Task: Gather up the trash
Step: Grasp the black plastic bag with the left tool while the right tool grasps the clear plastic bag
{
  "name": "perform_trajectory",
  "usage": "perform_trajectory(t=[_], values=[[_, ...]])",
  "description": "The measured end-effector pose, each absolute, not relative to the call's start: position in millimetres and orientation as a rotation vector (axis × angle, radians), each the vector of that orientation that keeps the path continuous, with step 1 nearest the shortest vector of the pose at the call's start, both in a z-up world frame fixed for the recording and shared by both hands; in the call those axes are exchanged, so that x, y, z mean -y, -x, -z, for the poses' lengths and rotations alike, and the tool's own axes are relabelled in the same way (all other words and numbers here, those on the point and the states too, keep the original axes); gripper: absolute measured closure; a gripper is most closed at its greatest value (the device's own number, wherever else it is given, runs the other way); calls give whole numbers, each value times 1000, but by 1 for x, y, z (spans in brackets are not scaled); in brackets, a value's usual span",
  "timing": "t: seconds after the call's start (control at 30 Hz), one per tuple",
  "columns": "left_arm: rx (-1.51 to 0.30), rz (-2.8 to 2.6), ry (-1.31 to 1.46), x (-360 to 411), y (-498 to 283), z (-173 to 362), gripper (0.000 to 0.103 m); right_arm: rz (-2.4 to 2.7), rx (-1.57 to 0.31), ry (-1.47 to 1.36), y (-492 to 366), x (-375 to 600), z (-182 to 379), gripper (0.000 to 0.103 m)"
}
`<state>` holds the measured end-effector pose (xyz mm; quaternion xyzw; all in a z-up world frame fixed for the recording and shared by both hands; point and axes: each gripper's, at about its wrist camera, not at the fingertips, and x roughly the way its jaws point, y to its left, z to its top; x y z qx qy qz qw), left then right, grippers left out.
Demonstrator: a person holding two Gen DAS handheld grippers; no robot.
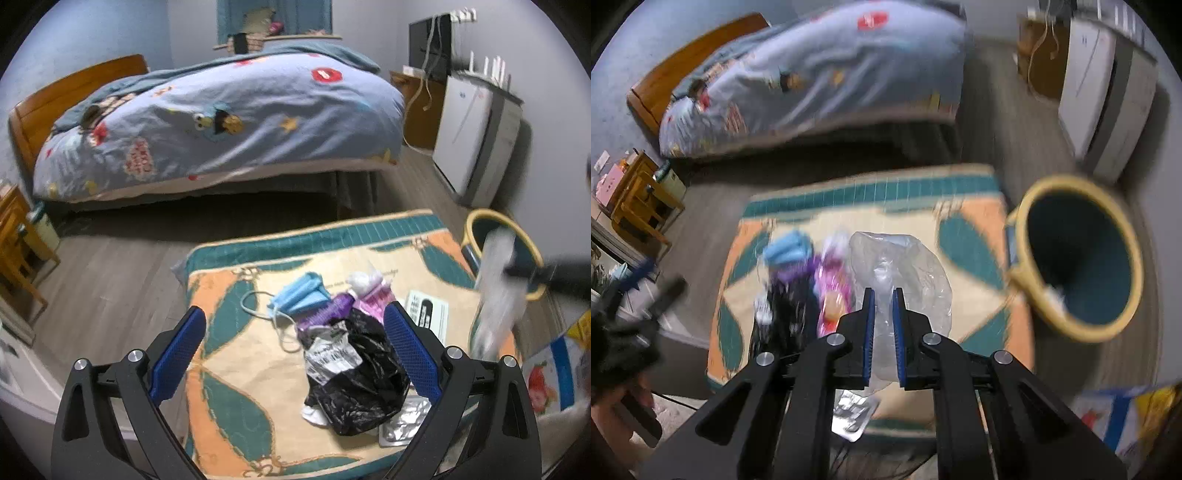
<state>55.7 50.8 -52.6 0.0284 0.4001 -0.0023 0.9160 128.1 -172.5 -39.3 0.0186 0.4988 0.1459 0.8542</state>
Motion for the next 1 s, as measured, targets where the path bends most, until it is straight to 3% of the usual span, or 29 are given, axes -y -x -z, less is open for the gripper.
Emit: perform_trajectory(t=[0.2,0.3,0.4,0.47,0.53,0.57,0.77,1.0], values=[[-938,59,-96,-27,-65,95,7,-270,-1058,-216,-147,203,54,94],[-981,93,-96,-13,-69,115,7,-259,-1056,-157,-156,202,56,94],[-1035,139,-109,4,-71,134,14,-260,-1057,-165,-162,205,58,94],[-1075,159,-143,15,-72,146,49,-259,-1055,-162,-161,210,59,94],[-1111,181,-157,22,-72,154,75,-254,-1050,-137,-159,211,60,94],[-1115,179,-170,24,-72,156,81,-253,-1050,-135,-159,213,60,94],[-1011,150,-153,21,-71,128,92,-261,-1042,-170,-160,223,58,94],[-875,181,-114,19,-68,79,92,-258,-1006,-202,-158,232,46,94]])
